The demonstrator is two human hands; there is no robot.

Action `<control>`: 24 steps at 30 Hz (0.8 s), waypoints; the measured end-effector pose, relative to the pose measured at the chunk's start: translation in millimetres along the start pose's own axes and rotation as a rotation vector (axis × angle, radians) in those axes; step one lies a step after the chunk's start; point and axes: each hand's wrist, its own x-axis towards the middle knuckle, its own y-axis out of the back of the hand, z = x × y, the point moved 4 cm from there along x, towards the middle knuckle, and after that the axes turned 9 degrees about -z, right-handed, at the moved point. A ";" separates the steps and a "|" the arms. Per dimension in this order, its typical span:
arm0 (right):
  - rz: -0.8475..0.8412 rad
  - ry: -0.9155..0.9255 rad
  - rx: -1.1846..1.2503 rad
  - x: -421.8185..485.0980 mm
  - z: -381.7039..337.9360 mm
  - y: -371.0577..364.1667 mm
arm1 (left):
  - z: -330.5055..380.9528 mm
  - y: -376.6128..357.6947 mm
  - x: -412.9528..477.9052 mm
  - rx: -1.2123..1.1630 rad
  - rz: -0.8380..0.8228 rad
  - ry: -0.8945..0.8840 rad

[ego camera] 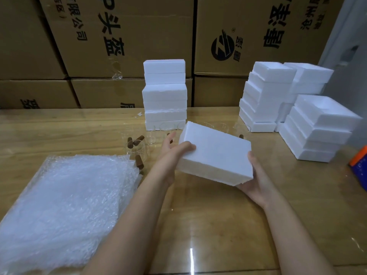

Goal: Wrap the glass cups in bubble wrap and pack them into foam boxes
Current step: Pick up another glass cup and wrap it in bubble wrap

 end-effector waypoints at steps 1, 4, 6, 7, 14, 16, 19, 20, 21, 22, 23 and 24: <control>-0.027 -0.017 0.004 -0.1 0.9 -0.9 | 3.4 1.6 0.1 0.007 0.016 -0.004; -0.028 -0.003 -0.035 1.7 2.1 -8.5 | 16.0 6.3 -0.2 0.096 -0.002 0.004; 0.017 0.006 -0.036 2.9 2.5 -14.5 | 27.2 8.7 -2.7 0.234 -0.060 0.014; 0.041 0.000 -0.032 3.6 2.3 -16.5 | 34.2 9.7 -3.8 0.331 -0.068 -0.001; 0.172 -0.085 -0.030 4.6 3.8 -20.8 | 58.1 -27.5 -37.2 1.810 -0.157 -1.142; 0.180 -0.095 -0.004 2.8 2.2 -21.9 | 41.5 -28.8 -35.9 1.991 -0.198 -1.153; 0.195 -0.133 0.005 0.6 4.3 -23.1 | 23.8 -23.3 -30.5 2.250 -0.117 -1.099; 0.191 -0.147 0.009 0.3 6.7 -24.2 | 21.1 -22.4 -29.5 2.269 -0.078 -1.110; 0.185 -0.160 0.014 -0.1 9.1 -26.0 | 20.3 -22.7 -28.7 2.253 -0.055 -1.137; 0.180 -0.168 0.023 -0.6 11.6 -27.8 | 20.1 -23.8 -28.1 2.228 -0.046 -1.175; 0.178 -0.166 0.040 -1.0 13.5 -29.6 | 19.9 -24.8 -27.1 2.204 -0.048 -1.211; 0.172 -0.154 0.068 -1.1 14.6 -30.8 | 20.2 -25.0 -25.9 2.180 -0.049 -1.232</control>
